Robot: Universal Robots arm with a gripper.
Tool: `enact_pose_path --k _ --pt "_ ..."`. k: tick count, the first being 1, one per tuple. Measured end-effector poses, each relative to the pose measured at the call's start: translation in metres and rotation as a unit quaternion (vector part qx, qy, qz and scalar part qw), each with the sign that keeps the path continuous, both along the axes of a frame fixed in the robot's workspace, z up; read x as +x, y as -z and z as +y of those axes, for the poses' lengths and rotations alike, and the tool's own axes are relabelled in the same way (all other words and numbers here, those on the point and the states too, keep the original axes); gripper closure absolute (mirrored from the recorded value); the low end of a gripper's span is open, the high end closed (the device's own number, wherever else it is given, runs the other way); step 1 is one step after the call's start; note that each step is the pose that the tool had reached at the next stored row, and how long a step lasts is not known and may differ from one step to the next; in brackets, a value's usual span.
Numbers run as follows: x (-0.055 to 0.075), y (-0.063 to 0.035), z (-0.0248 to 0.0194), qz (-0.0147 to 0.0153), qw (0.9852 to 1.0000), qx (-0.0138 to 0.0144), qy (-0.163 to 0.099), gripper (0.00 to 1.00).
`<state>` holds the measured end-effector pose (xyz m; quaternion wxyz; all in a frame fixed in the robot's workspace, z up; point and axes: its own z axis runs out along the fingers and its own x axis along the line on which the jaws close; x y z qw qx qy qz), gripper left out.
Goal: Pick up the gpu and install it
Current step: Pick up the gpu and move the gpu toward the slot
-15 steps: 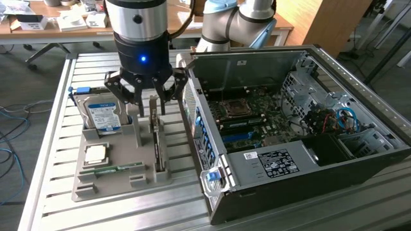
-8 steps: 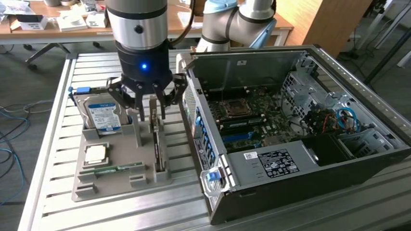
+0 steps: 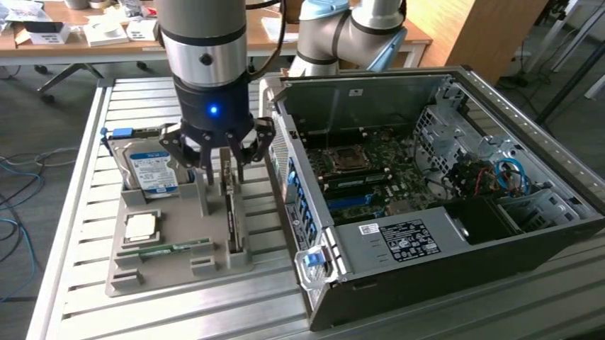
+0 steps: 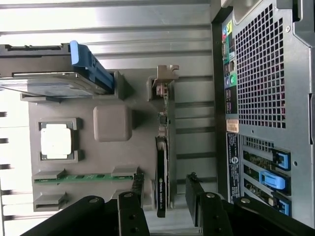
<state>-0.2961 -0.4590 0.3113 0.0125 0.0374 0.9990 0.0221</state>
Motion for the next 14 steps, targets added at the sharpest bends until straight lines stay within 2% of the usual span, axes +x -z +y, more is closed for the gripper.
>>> enact_pose_path --k 14 --pt "0.0 0.0254 0.0 0.0 1.0 -0.0001 0.0 0.53"
